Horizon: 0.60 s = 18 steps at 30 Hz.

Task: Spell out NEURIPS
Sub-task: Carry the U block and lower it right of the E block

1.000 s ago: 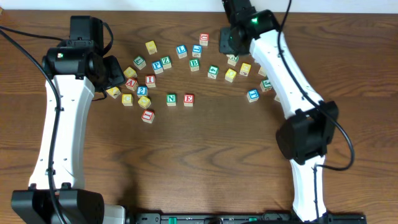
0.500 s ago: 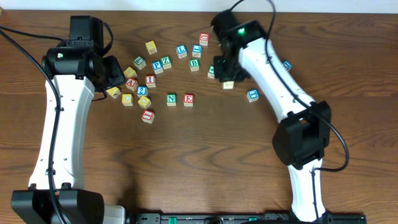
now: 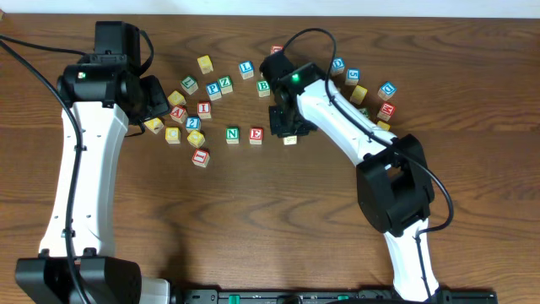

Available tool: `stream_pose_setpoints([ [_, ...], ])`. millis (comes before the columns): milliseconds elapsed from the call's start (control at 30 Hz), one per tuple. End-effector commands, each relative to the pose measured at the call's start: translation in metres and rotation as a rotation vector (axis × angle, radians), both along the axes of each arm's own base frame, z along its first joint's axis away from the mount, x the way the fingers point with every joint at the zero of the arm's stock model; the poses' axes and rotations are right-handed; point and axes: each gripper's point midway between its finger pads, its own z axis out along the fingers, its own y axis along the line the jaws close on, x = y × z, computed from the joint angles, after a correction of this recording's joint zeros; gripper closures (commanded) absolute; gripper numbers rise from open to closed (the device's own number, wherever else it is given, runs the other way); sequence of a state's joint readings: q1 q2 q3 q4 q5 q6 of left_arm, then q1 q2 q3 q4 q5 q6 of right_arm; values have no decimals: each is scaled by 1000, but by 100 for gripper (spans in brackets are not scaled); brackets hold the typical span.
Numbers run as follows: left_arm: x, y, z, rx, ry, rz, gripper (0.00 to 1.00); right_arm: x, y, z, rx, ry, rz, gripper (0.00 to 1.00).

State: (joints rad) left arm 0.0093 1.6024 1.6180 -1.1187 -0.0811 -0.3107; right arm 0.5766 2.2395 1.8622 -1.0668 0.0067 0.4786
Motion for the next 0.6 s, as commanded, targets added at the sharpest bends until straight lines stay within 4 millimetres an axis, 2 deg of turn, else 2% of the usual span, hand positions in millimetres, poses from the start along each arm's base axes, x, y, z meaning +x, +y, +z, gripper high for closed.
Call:
stream_pose_setpoints([
  [0,0,1,4,0,-11,6,39,-10,7,-14,-10,13,-20,76],
  [300,0,1,4,0,-11,6,39,-12,20,-21,-6,-23,1,76],
  [567,0,1,4,0,-11,6,39,-4,26,-21,-14,-86,-24,77],
])
